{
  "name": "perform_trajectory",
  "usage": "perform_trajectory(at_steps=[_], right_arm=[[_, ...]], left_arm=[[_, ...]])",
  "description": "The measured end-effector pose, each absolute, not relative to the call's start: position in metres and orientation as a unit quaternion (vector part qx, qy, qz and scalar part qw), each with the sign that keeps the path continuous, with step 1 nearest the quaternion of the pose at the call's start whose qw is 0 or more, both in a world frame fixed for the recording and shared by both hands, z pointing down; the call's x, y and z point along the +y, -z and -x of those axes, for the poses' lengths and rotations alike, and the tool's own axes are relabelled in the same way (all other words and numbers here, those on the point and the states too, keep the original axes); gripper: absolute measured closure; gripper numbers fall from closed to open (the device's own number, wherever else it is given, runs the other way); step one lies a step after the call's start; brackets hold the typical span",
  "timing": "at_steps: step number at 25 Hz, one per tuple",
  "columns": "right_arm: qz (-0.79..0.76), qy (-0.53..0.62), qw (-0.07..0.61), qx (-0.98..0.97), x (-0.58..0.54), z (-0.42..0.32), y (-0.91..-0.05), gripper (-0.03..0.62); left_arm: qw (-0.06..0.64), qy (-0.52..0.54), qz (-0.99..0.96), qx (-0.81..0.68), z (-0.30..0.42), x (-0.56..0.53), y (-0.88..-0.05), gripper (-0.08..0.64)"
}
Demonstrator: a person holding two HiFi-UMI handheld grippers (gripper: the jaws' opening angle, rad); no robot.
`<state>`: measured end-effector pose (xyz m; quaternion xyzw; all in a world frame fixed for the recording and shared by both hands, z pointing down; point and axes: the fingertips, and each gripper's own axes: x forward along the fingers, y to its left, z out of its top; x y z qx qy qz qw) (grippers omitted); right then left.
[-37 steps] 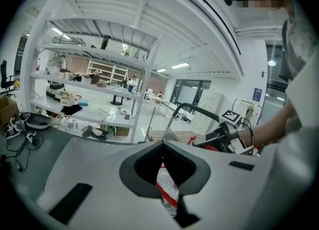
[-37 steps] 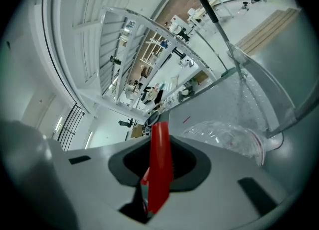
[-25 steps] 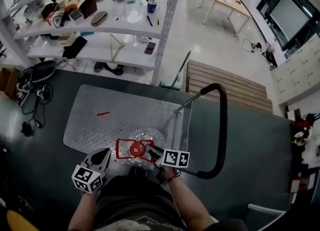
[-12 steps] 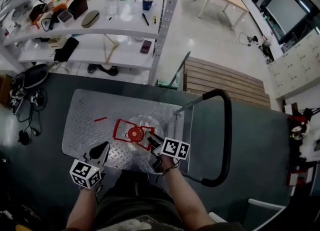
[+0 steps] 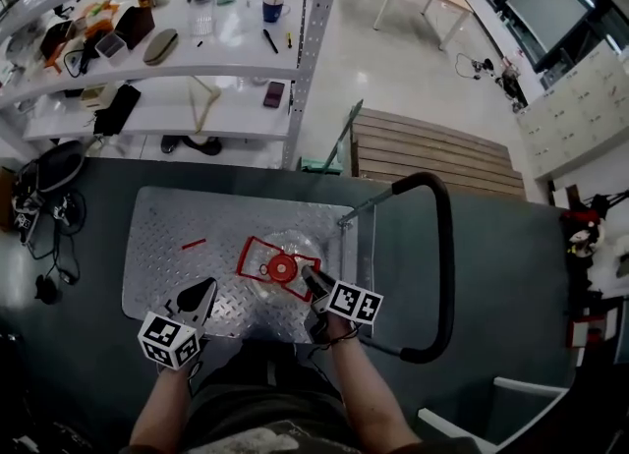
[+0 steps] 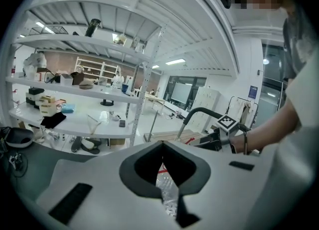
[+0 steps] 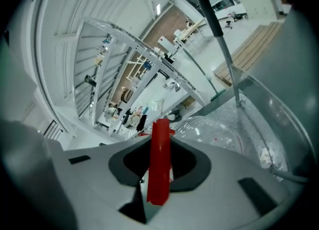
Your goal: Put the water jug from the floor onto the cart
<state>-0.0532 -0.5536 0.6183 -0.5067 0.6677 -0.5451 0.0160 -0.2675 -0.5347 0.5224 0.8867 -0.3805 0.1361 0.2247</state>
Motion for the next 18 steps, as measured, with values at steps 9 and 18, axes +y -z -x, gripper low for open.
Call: perform_trajectory(at_steps=[9,18], right_arm=[[0.577,0.543,-0.003,0.61,-0.516,0.0,-0.642,0.528],[0.577,0.577,0.055,0.575,-0.503,-0.018,-0.654,0.528]], left_arm=[[0.229,-0.141,-0.894,-0.36,0.25,-0.523,-0.531,0.552],[0.226,-0.142,-0.893,-0.363,0.249,-0.506,-0.528,0.552]])
